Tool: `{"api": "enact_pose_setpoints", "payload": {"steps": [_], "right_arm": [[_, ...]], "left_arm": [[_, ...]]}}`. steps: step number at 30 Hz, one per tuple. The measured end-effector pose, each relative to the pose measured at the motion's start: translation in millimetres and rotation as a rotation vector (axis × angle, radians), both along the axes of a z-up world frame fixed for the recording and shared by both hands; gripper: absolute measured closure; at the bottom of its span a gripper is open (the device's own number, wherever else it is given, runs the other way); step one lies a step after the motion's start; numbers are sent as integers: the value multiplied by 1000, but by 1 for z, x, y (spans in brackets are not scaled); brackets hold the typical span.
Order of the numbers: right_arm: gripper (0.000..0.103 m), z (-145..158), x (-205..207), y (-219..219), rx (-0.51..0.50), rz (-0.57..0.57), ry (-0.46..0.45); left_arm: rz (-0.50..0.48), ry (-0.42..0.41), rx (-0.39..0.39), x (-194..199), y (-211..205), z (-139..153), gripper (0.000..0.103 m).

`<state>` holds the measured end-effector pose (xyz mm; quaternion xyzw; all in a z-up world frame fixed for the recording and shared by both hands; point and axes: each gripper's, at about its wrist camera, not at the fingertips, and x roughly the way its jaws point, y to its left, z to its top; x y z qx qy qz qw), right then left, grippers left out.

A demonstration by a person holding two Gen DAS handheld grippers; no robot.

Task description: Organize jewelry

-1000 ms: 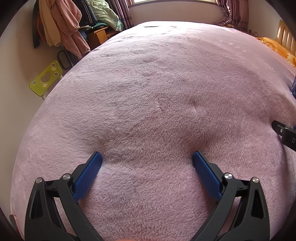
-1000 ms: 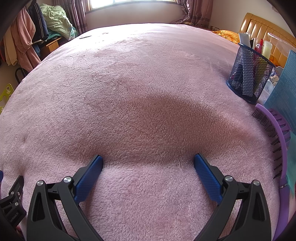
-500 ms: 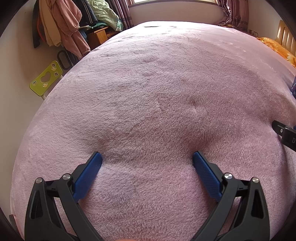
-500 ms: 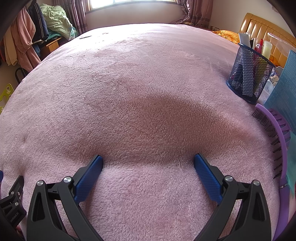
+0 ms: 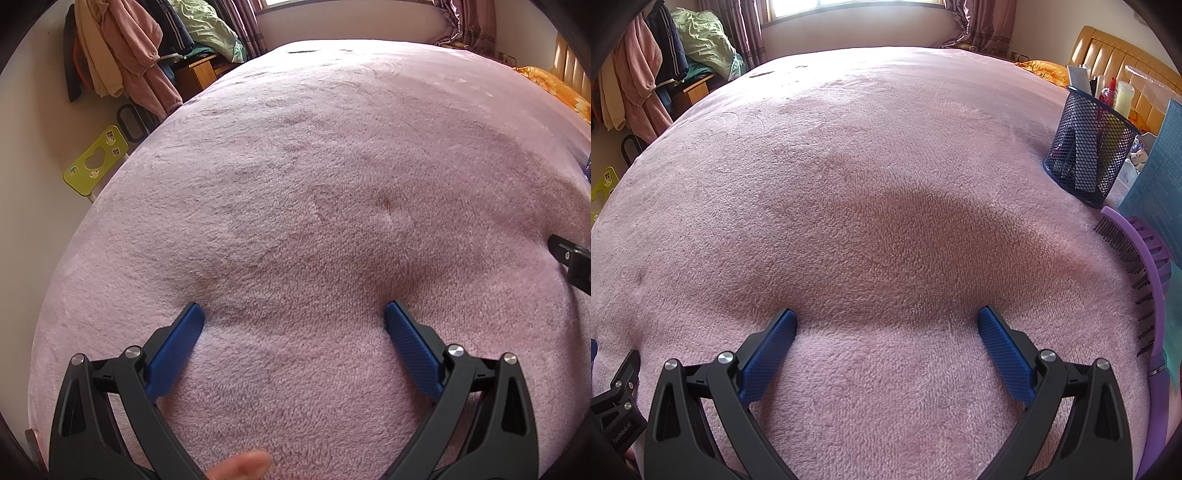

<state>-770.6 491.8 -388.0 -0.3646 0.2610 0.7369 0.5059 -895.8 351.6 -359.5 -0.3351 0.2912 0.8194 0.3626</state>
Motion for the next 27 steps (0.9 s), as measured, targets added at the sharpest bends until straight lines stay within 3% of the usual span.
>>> {"api": "enact_pose_setpoints", "payload": {"steps": [27], "right_arm": [[4,-1,0,0,1,-1,0]], "left_arm": [[10,-5,2,-6,-11,0,8]]}}
